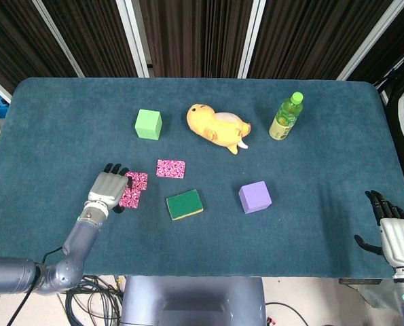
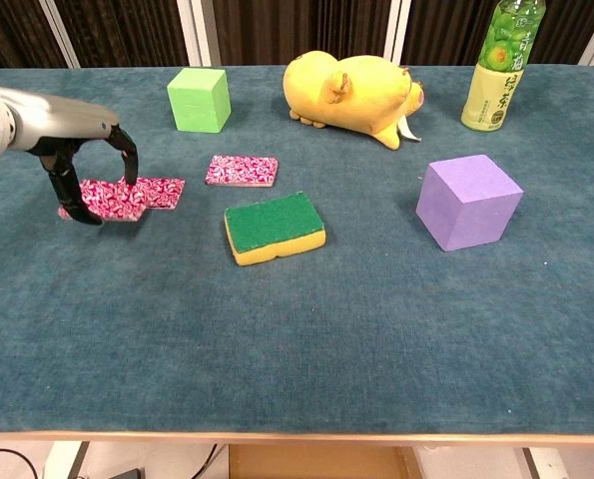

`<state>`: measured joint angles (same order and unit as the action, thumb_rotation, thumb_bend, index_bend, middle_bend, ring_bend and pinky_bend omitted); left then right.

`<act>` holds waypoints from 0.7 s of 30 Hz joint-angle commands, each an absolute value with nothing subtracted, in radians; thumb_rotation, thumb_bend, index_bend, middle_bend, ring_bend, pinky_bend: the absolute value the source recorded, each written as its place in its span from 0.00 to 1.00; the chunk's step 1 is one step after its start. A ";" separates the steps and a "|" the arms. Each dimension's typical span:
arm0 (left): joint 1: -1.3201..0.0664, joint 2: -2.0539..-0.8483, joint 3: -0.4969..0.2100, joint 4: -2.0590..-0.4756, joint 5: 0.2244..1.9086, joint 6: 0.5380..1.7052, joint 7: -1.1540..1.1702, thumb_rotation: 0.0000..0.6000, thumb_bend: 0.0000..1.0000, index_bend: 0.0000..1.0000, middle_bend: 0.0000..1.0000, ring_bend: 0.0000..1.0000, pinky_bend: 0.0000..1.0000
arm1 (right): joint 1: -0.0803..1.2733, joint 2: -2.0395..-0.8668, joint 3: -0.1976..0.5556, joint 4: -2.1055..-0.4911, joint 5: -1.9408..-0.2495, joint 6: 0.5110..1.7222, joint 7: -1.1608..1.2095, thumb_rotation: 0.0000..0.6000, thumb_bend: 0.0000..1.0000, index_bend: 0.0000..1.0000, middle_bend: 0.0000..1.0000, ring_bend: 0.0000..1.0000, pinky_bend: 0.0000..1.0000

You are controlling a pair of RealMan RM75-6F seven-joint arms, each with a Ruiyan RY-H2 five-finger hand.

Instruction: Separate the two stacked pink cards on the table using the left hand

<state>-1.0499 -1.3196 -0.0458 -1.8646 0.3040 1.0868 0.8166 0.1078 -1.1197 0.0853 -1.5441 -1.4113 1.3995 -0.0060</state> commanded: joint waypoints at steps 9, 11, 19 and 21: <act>-1.079 -1.398 -0.056 -1.874 0.291 1.123 0.857 1.00 0.29 0.47 0.19 0.00 0.00 | 0.101 -1.112 0.088 -1.541 -1.413 1.411 0.017 1.00 0.20 0.05 0.08 0.15 0.22; -1.085 -1.413 -0.057 -1.870 0.287 1.139 0.871 1.00 0.29 0.47 0.19 0.00 0.00 | 0.100 -1.111 0.088 -1.540 -1.414 1.413 0.020 1.00 0.20 0.05 0.08 0.15 0.22; -1.101 -1.467 -0.067 -1.834 0.277 1.162 0.905 1.00 0.28 0.46 0.19 0.00 0.00 | 0.100 -1.110 0.089 -1.537 -1.414 1.410 0.027 1.00 0.20 0.05 0.08 0.15 0.22; -1.104 -1.473 -0.066 -1.828 0.276 1.160 0.914 1.00 0.26 0.44 0.18 0.00 0.00 | 0.099 -1.110 0.090 -1.537 -1.413 1.411 0.027 1.00 0.20 0.05 0.08 0.15 0.22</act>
